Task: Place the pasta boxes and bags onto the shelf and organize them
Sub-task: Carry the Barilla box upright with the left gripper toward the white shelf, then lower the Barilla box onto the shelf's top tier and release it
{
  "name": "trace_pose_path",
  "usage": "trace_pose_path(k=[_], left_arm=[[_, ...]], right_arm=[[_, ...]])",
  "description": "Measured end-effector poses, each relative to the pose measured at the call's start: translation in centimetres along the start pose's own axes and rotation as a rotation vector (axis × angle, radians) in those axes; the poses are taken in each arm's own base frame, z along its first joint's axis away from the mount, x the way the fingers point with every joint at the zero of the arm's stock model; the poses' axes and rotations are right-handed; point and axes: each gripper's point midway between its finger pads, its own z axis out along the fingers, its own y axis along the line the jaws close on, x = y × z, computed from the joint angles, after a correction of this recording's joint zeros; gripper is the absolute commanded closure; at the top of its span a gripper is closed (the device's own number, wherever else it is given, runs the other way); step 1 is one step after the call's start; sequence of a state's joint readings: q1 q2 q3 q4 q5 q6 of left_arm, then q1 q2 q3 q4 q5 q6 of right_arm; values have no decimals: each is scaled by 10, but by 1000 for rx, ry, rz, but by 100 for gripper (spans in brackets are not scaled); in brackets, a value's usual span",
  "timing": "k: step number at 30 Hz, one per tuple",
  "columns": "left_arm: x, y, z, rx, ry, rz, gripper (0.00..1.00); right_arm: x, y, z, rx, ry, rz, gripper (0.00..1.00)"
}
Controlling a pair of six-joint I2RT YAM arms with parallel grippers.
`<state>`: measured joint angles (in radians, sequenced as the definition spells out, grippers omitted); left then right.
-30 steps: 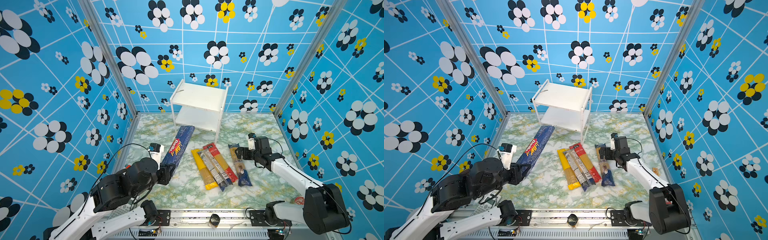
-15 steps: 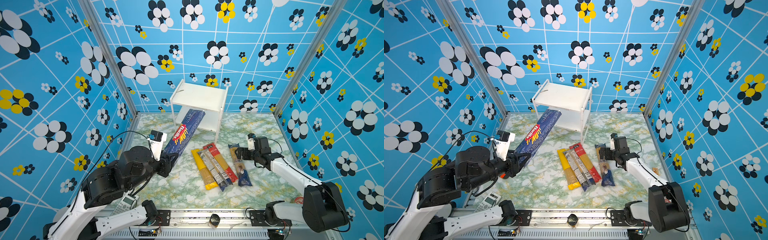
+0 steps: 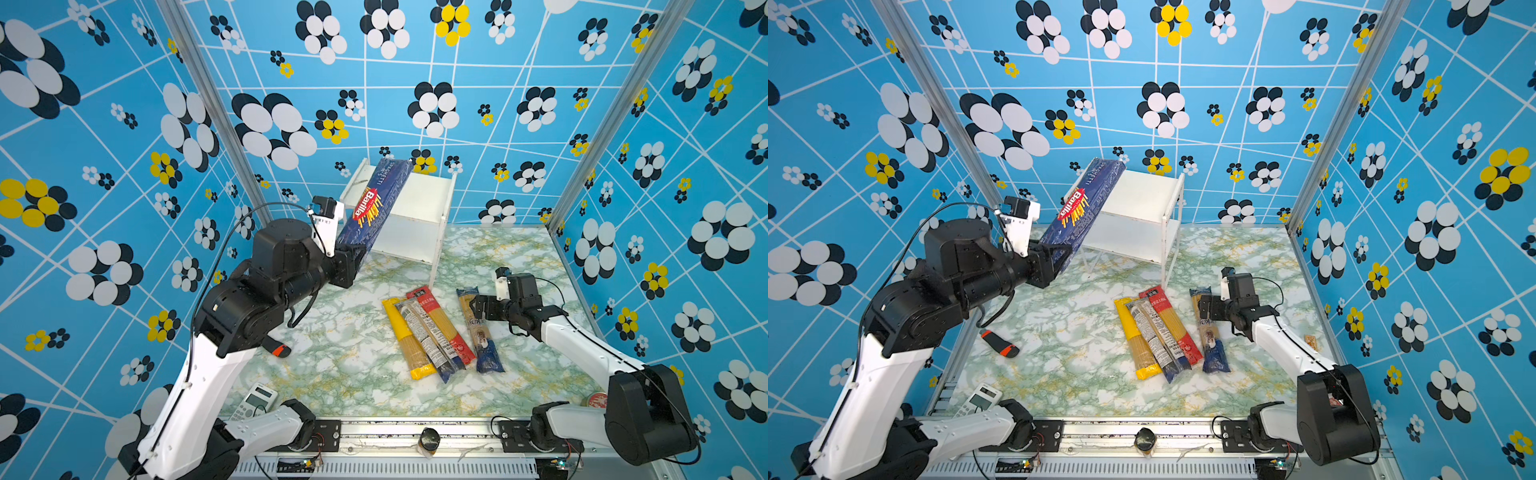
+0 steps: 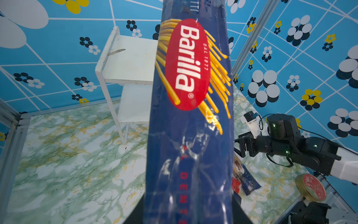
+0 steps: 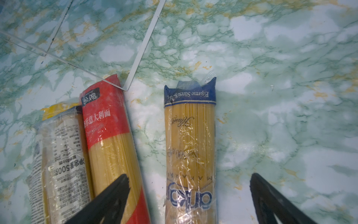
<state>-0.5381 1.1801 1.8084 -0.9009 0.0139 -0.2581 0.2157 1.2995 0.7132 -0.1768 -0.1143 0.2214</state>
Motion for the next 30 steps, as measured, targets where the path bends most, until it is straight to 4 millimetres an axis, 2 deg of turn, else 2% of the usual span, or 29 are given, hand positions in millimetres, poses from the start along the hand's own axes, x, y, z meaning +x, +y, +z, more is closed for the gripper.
trace_pose_path(k=[5,11,16,21,30], left_arm=[[-18,21,44,2,-15,-47,100],[-30,27,91,21,2,11,100],[-37,34,111,10,-9,81,100],[-43,49,125,-54,-19,143,100],[-34,77,165,-160,28,206,100]], right_arm=[[-1,0,-1,-1,-3,0,1],[-2,1,-6,-1,-11,-1,1],[-5,2,-12,-2,-28,-3,1],[-6,2,-13,-3,-31,1,1],[-6,2,-13,-2,-31,5,1]])
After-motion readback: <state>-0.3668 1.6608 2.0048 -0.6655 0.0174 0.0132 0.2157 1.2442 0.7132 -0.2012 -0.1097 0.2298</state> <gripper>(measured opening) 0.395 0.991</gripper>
